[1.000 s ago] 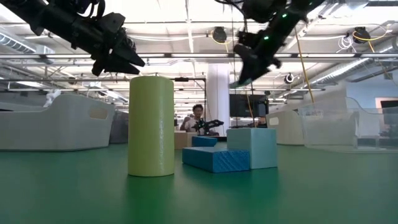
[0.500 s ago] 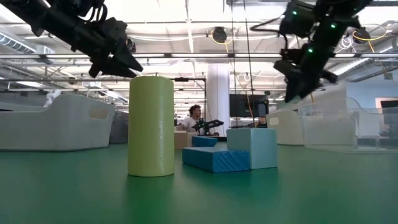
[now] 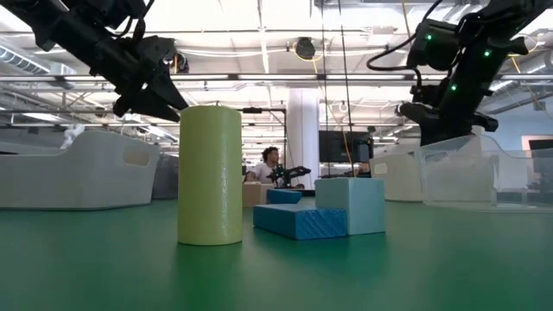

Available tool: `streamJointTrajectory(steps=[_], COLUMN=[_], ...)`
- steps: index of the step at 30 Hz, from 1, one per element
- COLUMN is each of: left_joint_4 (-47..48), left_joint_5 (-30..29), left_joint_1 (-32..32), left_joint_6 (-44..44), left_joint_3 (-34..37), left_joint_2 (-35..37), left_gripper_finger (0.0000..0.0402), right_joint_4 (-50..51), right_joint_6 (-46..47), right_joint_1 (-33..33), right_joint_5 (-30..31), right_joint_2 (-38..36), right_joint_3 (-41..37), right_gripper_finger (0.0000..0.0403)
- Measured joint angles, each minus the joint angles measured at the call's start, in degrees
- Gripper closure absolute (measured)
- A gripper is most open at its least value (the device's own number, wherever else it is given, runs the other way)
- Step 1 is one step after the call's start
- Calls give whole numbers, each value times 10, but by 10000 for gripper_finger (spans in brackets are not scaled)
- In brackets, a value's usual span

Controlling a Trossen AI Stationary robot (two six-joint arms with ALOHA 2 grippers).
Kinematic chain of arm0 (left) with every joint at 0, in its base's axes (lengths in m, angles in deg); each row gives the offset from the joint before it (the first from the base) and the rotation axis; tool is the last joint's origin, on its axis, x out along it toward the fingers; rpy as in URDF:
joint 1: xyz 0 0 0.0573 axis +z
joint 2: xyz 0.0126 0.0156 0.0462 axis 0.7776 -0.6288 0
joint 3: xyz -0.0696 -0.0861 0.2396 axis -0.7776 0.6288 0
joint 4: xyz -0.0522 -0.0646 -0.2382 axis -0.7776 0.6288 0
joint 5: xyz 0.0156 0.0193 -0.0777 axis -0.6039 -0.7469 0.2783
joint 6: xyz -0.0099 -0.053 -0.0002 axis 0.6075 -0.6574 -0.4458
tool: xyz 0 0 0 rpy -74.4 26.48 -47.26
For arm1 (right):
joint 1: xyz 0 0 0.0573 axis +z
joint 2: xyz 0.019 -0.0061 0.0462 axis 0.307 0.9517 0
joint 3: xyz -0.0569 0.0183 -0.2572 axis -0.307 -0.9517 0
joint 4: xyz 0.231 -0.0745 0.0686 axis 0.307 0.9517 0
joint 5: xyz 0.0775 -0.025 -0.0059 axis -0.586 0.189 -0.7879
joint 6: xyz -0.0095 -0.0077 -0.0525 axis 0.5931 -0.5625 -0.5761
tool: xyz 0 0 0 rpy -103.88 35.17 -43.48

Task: Sort & place blocks by color
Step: Put the white rectangular block into the white bin, then put the yellow cylindrical block into the black transparent bin

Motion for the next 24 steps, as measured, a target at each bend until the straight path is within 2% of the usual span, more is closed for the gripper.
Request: streamJointTrajectory(steps=[11, 14, 19, 24], left_joint_4=[-6, -30, -84, -76], left_joint_5=[3, 43, 128, 141], left_joint_1=[-44, -61, -104, -175], left_joint_6=[-8, 0, -2, -64], left_joint_3=[0, 0, 0, 0], left_joint_2=[0, 0, 0, 0], left_gripper_finger=[215, 215, 215, 215], right_joint_4=[-28, -50, -95, -137], right_joint_6=[-29, -45, -74, -93], right_joint_1=[-2, -2, -1, -1], right_joint_5=[0, -2, -2, -3], right_joint_2=[-2, -9, -29, -41], right_joint_3=[-1, -1, -1, -1], right_gripper_finger=[170, 151, 139, 138])
